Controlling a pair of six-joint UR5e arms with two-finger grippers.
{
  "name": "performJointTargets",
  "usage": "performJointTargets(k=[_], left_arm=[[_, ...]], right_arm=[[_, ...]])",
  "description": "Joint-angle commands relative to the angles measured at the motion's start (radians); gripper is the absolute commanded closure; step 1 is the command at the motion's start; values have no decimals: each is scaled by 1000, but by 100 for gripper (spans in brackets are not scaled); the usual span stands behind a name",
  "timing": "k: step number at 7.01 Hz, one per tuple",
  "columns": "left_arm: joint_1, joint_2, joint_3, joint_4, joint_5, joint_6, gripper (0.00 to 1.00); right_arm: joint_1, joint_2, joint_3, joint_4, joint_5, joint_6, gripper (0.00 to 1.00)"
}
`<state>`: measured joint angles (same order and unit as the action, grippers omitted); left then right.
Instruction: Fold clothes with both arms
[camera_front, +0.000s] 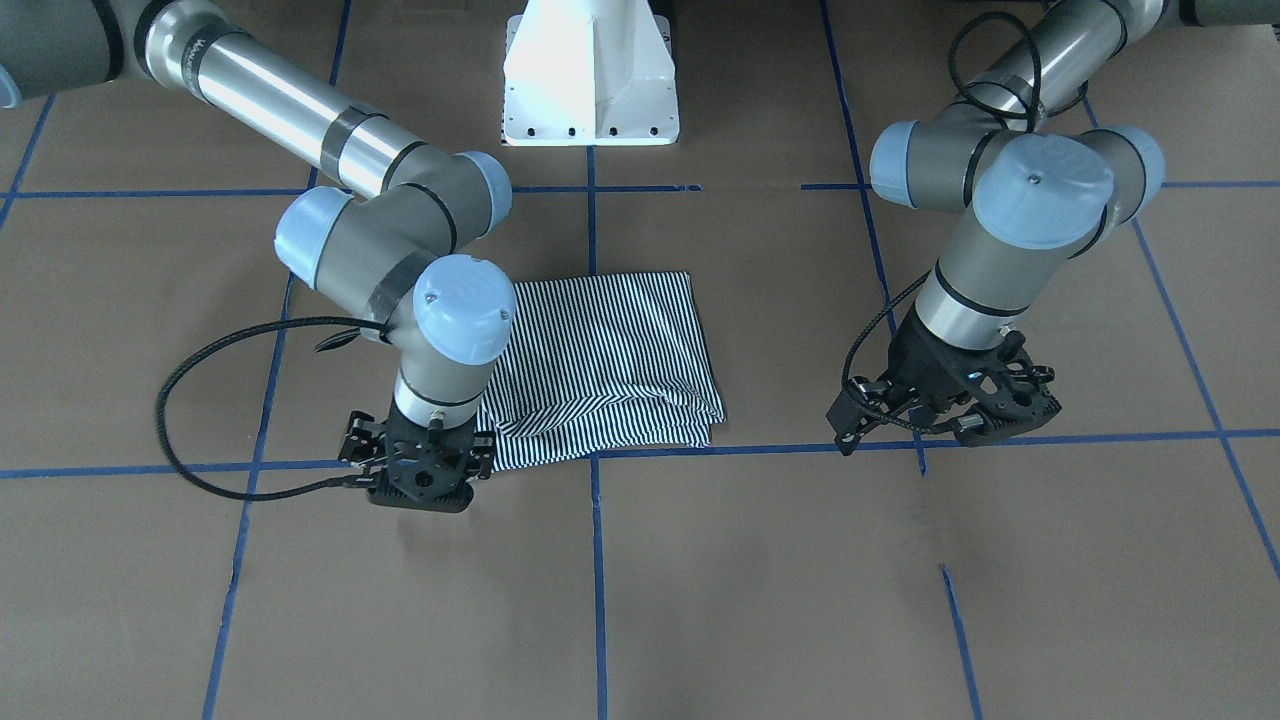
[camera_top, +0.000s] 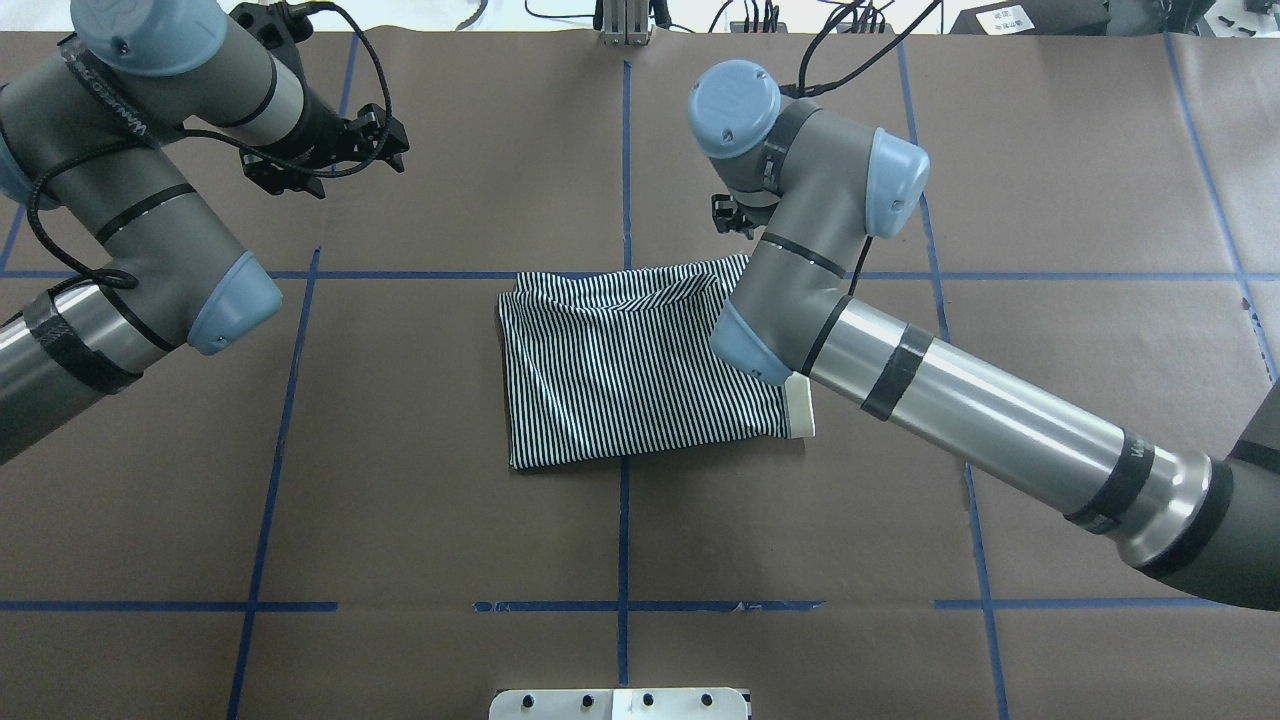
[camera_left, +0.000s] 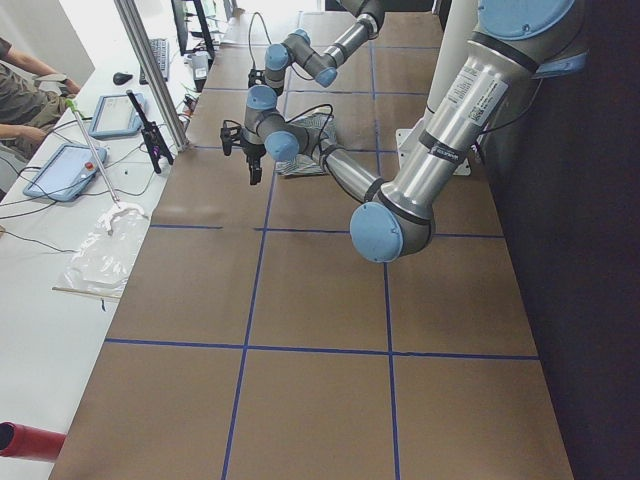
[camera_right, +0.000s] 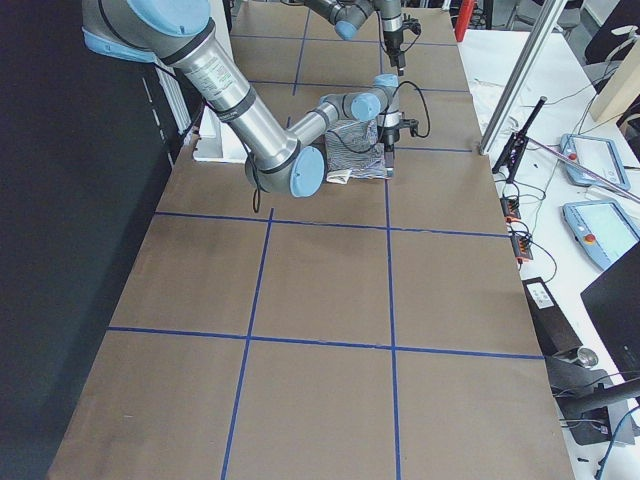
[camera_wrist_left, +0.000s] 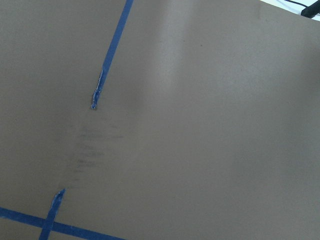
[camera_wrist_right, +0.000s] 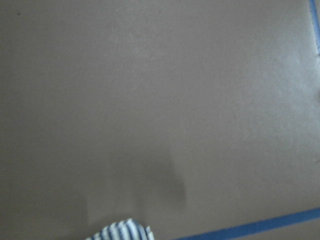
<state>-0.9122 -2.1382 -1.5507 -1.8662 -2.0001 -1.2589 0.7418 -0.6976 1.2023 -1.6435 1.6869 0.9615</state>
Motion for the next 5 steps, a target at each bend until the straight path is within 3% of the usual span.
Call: performJointTargets(k=[1, 3, 4, 5], left_arm=[[-26, -3, -2, -4, -2, 1, 0], [-78, 18, -34, 8, -2, 205, 0], [-129, 99, -90, 9, -44, 333, 0], [-222, 165, -115, 12, -148, 516, 0]], right_arm=[[108, -22, -12, 36, 77, -134, 0], [261, -112, 67, 39, 276, -312, 0], [357, -207, 139, 37, 372, -419, 0], [466, -306, 179, 39, 486, -569, 0]])
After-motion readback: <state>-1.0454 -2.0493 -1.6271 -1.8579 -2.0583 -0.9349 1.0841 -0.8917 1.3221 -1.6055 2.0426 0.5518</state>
